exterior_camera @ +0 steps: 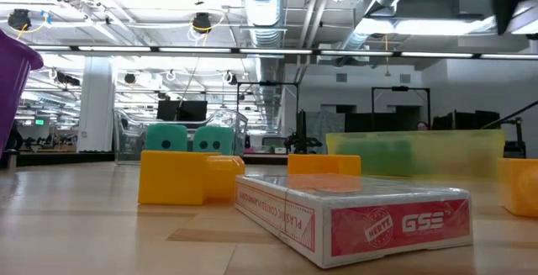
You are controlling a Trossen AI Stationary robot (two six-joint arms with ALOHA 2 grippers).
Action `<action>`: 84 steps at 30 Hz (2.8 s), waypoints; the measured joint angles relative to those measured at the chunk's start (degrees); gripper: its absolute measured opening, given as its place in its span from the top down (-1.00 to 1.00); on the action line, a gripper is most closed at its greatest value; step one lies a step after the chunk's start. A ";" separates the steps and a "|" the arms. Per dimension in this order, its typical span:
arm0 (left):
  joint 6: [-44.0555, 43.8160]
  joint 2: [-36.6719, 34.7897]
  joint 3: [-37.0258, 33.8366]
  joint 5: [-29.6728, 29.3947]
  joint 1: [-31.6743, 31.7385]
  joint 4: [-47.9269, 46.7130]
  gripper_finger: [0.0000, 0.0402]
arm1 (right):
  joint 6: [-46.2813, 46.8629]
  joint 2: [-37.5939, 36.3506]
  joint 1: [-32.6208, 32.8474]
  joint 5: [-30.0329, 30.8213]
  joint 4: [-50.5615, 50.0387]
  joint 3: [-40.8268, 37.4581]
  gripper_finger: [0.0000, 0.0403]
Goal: Pick & Place Toys
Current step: Put the yellow game piece into the yellow bin
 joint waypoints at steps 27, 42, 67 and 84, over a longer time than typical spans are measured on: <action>-0.61 -2.60 -0.02 2.93 3.67 -3.56 -0.93 | -5.38 16.48 -0.86 -15.99 11.43 4.24 -0.18; -0.61 -2.58 -0.02 2.88 3.67 -3.58 -0.93 | 0.64 16.18 -2.14 -21.54 -1.90 4.18 -0.41; -5.16 -2.56 -0.02 2.84 3.67 -2.91 -0.93 | 1.50 16.64 -2.91 -17.41 21.00 -10.39 -0.74; -5.38 -2.51 0.00 2.29 3.67 0.30 -0.93 | 0.16 16.64 -1.62 -9.22 25.09 -14.76 -0.79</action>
